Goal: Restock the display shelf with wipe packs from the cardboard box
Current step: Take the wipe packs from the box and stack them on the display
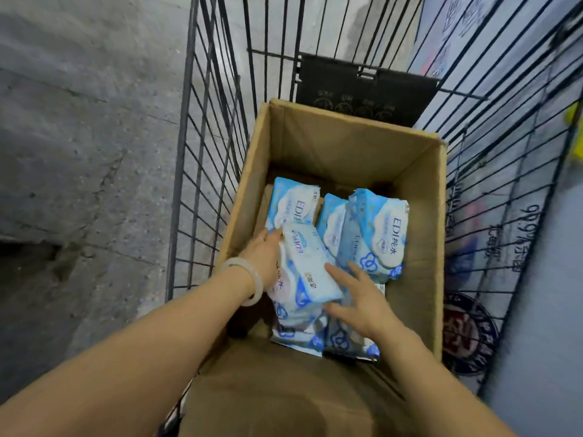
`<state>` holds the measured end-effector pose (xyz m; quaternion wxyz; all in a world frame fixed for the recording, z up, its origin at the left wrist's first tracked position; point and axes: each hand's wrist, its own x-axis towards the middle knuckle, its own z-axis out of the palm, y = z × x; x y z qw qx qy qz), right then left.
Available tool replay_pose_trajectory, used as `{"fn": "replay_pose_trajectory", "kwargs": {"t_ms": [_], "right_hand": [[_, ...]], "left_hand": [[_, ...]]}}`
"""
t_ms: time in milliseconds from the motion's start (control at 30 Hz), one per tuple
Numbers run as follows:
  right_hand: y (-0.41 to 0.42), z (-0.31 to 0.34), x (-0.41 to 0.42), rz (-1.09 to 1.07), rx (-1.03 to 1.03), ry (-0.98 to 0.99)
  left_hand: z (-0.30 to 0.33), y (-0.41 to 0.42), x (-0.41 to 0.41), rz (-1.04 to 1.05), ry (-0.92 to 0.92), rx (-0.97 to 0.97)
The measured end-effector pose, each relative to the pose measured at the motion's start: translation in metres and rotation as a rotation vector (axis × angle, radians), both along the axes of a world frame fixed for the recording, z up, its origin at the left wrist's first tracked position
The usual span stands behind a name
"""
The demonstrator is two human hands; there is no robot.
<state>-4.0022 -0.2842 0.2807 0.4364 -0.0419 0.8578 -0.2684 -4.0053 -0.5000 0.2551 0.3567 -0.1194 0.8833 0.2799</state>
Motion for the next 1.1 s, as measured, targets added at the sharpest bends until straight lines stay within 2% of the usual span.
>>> {"fn": "replay_pose_trajectory", "kwargs": {"t_ms": [100, 333, 367, 433, 500, 533, 600, 733, 900, 1100], "right_hand": [[0.008, 0.000, -0.005, -0.333, -0.045, 0.002], [-0.012, -0.015, 0.009, -0.763, -0.032, 0.153], [-0.012, -0.017, 0.013, -0.835, -0.079, 0.122], [-0.010, -0.017, 0.016, -0.983, -0.227, -0.060], [-0.009, -0.018, 0.019, -0.980, -0.325, -0.253], [-0.010, -0.019, 0.021, -0.925, -0.312, -0.300], [-0.015, -0.024, 0.022, -0.867, -0.266, -0.309], [-0.023, -0.030, 0.019, -0.930, -0.239, -0.268], [-0.011, -0.012, 0.009, -0.966, -0.390, -0.337], [0.001, 0.048, -0.030, -0.767, -0.415, -0.350]], "left_hand": [[-0.012, 0.005, -0.014, -0.054, -0.091, 0.055], [-0.010, 0.000, -0.043, -0.102, -0.366, 0.047], [-0.014, 0.000, -0.046, -0.095, -0.410, 0.050], [-0.023, 0.000, -0.048, -0.068, -0.464, 0.056], [-0.028, -0.001, -0.049, -0.057, -0.466, 0.069], [-0.029, -0.001, -0.050, -0.050, -0.454, 0.090], [-0.029, -0.001, -0.050, -0.001, -0.442, 0.145], [-0.024, -0.004, -0.044, 0.213, -0.401, 0.296], [0.003, -0.004, -0.031, 0.400, -0.280, 0.374], [0.064, 0.002, -0.025, 0.345, -0.075, 0.594]]}}
